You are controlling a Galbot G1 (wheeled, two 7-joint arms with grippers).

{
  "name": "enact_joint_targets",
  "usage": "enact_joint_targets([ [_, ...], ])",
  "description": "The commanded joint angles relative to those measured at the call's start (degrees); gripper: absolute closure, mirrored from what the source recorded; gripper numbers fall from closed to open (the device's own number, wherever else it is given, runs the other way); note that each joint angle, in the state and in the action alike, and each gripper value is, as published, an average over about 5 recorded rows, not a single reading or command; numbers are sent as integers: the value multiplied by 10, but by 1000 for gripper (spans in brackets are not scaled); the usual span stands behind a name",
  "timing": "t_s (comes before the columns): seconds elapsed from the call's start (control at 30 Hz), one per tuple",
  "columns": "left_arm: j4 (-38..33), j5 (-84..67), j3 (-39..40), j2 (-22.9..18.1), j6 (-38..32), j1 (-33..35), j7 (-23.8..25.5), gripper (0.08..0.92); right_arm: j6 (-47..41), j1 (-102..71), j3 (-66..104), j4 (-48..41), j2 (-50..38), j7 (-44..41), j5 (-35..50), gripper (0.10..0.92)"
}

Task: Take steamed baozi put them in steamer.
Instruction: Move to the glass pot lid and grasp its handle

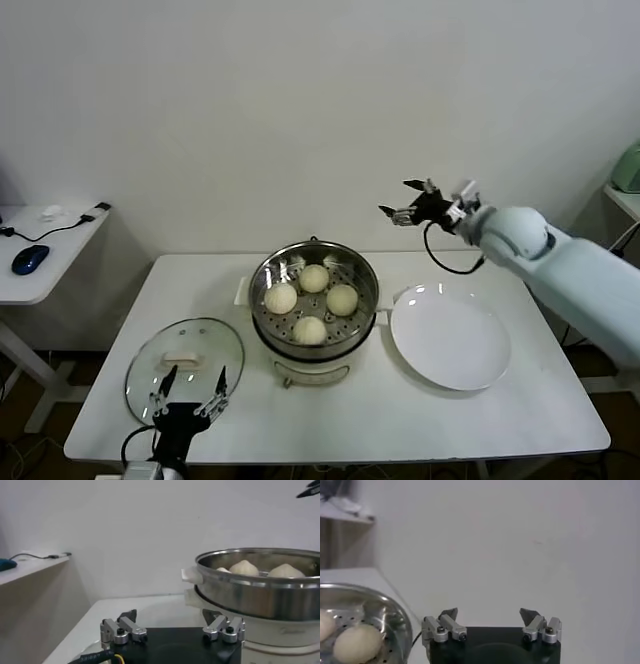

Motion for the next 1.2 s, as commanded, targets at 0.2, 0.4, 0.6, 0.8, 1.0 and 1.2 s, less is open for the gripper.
enact_joint_targets([
  [0.2, 51, 143, -2, 11, -67, -11, -55, 177, 274, -750, 655, -22, 193, 24, -202, 203],
  [0.4, 89, 266, -4, 23, -88, -3, -120, 177, 340, -773, 615, -44, 273, 18, -215, 203],
  [0.6, 147, 520, -22, 39, -103, -7, -232, 177, 392, -774, 593, -52, 308, 17, -221, 203],
  [0.8, 230, 751, -24, 66, -46, -37, -273, 177, 317, -773, 593, -28, 335, 50, -260, 203],
  [1.0, 318, 809, -20, 67, -34, -103, -270, 177, 239, -787, 584, 14, 338, 66, -283, 203],
  [1.2, 359, 823, -19, 68, -29, -151, -249, 177, 222, -796, 578, 42, 337, 75, -288, 203],
])
